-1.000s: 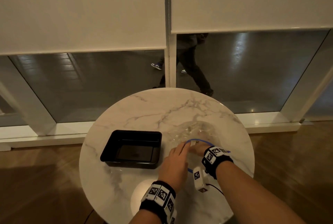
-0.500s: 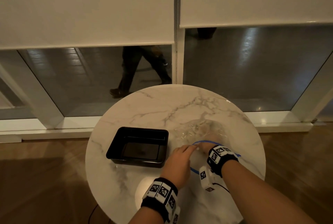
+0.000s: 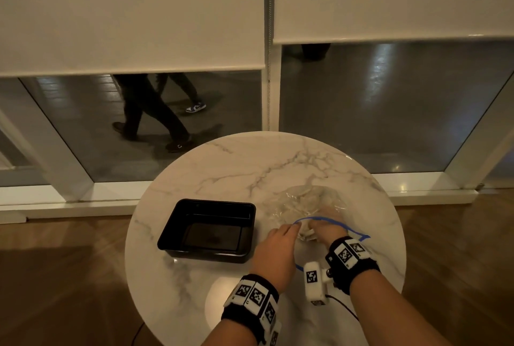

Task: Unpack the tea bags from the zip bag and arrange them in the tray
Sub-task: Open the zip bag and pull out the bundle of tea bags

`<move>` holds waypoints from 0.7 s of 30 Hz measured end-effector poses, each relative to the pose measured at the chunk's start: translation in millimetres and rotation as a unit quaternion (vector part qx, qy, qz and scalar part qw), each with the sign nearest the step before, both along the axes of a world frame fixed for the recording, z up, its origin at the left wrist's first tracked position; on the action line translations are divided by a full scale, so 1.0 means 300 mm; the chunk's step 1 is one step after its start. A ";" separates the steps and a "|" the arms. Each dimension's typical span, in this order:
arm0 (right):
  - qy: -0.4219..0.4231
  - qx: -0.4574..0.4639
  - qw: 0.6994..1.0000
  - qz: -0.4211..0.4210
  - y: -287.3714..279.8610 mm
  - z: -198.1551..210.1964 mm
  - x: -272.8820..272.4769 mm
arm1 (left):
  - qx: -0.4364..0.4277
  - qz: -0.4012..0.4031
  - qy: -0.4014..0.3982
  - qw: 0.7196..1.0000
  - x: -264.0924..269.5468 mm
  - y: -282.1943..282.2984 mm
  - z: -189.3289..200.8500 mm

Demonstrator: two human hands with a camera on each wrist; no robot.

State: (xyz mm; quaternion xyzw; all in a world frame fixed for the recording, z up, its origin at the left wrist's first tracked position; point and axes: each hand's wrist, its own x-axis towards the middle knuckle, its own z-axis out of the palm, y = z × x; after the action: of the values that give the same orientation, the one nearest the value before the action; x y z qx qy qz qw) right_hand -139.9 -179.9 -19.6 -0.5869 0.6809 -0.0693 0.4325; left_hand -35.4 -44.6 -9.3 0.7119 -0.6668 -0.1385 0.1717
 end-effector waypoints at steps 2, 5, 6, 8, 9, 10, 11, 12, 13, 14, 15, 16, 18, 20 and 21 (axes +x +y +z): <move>-0.026 -0.009 0.999 -0.043 0.018 -0.005 -0.015 | 0.006 0.010 -0.005 1.000 -0.002 -0.005 0.010; -0.079 -0.035 0.991 -0.100 0.052 -0.042 -0.042 | 0.015 0.025 -0.012 0.999 -0.006 -0.018 0.022; -0.109 -0.037 0.987 -0.113 0.070 -0.045 -0.045 | 0.018 0.029 -0.014 0.999 -0.008 -0.024 0.023; -0.205 -0.060 0.964 -0.156 0.110 -0.056 -0.050 | 0.023 0.030 -0.011 0.999 -0.007 -0.034 0.018; -0.241 -0.072 0.951 -0.180 0.124 -0.062 -0.053 | 0.021 0.028 -0.007 0.999 -0.003 -0.041 0.015; -0.271 -0.077 0.939 -0.195 0.140 -0.062 -0.058 | 0.018 0.023 -0.002 1.000 -0.001 -0.049 0.011; -0.290 -0.080 0.932 -0.201 0.156 -0.064 -0.065 | 0.014 0.018 0.005 1.000 0.002 -0.056 0.008; -0.304 -0.088 0.926 -0.205 0.168 -0.062 -0.070 | 0.014 0.013 0.009 1.000 0.007 -0.063 0.002; -0.314 -0.099 0.922 -0.204 0.180 -0.065 -0.080 | 0.018 0.007 0.012 1.000 0.010 -0.070 -0.004; -0.321 -0.112 0.919 -0.201 0.186 -0.068 -0.087 | 0.027 0.002 0.016 1.000 0.016 -0.076 -0.014; -0.328 -0.122 0.916 -0.197 0.195 -0.067 -0.098 | 0.038 -0.006 0.021 0.999 0.020 -0.079 -0.023; -0.336 -0.125 0.914 -0.191 0.204 -0.063 -0.107 | 0.049 -0.014 0.027 0.998 0.025 -0.082 -0.033; -0.359 -0.129 0.906 -0.183 0.220 -0.059 -0.130 | 0.076 -0.030 0.024 0.996 0.026 -0.074 -0.041; -0.393 -0.122 0.895 -0.173 0.243 -0.037 -0.155 | 0.091 -0.029 -0.001 0.995 0.018 -0.049 -0.031; -0.411 -0.117 0.889 -0.164 0.255 -0.024 -0.168 | 0.073 -0.018 -0.008 0.997 0.015 -0.032 -0.023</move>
State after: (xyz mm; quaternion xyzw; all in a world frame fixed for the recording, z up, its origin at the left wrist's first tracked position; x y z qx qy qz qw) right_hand -190.4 -103.4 -26.8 -0.4326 0.5157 -0.4533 0.5843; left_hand -30.9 -54.2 -16.2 0.7113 -0.6691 -0.1839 0.1115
